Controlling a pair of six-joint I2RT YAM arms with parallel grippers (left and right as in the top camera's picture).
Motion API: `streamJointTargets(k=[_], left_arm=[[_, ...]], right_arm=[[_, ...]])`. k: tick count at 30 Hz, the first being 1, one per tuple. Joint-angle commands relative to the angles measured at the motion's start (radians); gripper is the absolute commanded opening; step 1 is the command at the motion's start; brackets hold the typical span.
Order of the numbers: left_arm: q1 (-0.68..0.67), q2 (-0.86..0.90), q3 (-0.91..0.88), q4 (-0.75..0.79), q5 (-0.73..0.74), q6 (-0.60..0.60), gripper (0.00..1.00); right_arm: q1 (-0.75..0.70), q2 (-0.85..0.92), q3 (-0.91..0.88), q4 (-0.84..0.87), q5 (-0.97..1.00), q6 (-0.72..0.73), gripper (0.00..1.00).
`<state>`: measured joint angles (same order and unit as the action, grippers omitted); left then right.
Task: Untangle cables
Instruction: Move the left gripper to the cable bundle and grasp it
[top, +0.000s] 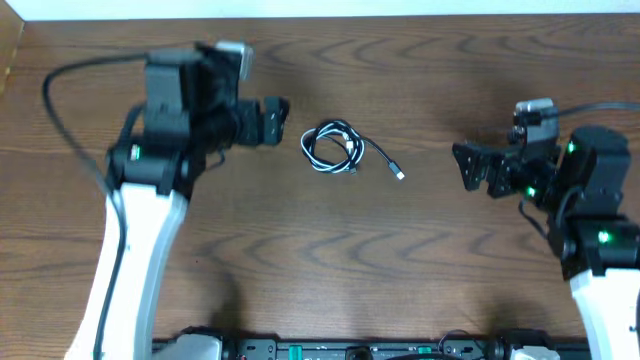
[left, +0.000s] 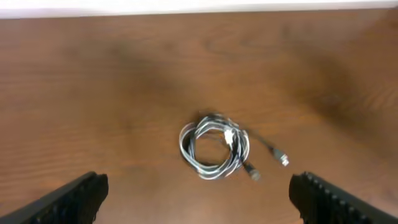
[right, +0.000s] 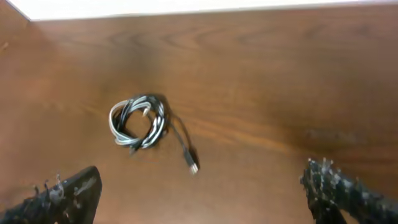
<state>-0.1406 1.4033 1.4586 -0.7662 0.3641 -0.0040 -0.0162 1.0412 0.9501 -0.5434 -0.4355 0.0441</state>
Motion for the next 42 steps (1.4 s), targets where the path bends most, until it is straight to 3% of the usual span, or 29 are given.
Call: streamJointTargets(k=[1, 8, 9, 12, 16, 23, 25, 26, 27, 39, 42], left_arm=[[-0.001, 0.142, 0.084, -0.032, 0.113, -0.009, 0.98], [-0.002, 0.358, 0.084, -0.037, 0.253, -0.024, 0.98], [-0.002, 0.385, 0.084, -0.037, 0.269, -0.024, 0.98], [-0.003, 0.482, 0.084, -0.037, 0.216, -0.037, 0.75], [-0.031, 0.581, 0.084, -0.028, -0.001, -0.169, 0.65], [-0.099, 0.664, 0.084, 0.080, -0.113, -0.245, 0.57], [-0.111, 0.680, 0.084, 0.117, -0.116, -0.245, 0.47], [-0.114, 0.690, 0.084, 0.129, -0.128, -0.246, 0.35], [-0.113, 0.697, 0.084, 0.129, -0.151, -0.253, 0.33], [-0.126, 0.701, 0.010, 0.193, -0.170, -0.264, 0.32], [-0.126, 0.701, 0.000, 0.209, -0.171, -0.264, 0.28]], right_arm=[[0.003, 0.050, 0.058, 0.003, -0.064, -0.016, 0.99], [0.004, 0.081, 0.056, 0.024, -0.204, 0.011, 0.99], [0.004, 0.084, 0.055, 0.024, -0.207, 0.011, 0.95], [0.004, 0.097, 0.055, 0.023, -0.206, 0.011, 0.84], [0.004, 0.119, 0.055, 0.022, -0.203, 0.012, 0.76], [0.004, 0.135, 0.055, 0.008, -0.202, 0.038, 0.73], [0.004, 0.135, 0.055, 0.001, -0.199, 0.038, 0.73], [0.004, 0.135, 0.055, 0.000, -0.199, 0.038, 0.74], [0.004, 0.135, 0.055, 0.000, -0.199, 0.038, 0.74], [0.004, 0.135, 0.054, -0.011, -0.192, 0.037, 0.76], [0.004, 0.135, 0.054, -0.011, -0.192, 0.037, 0.77]])
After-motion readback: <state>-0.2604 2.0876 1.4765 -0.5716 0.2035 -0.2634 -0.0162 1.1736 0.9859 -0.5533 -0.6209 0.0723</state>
